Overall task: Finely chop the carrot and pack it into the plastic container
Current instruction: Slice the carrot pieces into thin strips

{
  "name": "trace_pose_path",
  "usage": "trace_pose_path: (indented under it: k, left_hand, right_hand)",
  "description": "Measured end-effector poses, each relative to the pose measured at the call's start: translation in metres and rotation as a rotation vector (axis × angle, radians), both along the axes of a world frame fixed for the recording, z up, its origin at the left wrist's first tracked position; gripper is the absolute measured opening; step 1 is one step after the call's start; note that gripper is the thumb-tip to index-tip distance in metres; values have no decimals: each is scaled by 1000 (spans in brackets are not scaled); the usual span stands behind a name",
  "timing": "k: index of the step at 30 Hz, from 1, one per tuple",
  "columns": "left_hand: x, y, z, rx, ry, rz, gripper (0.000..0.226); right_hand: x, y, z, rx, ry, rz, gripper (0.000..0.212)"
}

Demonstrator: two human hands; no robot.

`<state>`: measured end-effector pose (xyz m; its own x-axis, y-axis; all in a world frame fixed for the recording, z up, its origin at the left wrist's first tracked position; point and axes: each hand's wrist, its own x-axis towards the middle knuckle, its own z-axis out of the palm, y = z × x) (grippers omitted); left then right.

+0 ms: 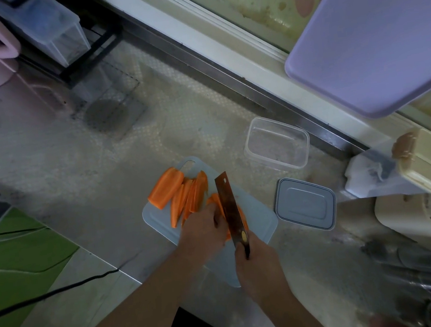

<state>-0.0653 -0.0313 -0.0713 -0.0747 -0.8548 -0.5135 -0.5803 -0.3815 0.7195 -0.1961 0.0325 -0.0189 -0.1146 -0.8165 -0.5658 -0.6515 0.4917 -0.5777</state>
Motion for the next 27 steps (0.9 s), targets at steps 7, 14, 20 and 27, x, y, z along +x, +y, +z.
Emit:
trace_pose_path:
  k: [7,14,20,27]
  left_hand:
    - [2,2,-4,-26,-20,-1,21]
    - [2,1,-7,-19,-1,-18,17]
    - [2,1,-10,-46,-5,-30,16]
    - [3,-1,-10,-43,-6,-51,16]
  right_hand:
    - [2,-1,-2,4,-5,-4,31]
    - [2,1,-1,30,3,6,21]
    - [1,10,6,76,20,12,18]
    - [0,19,12,125,88,45,13]
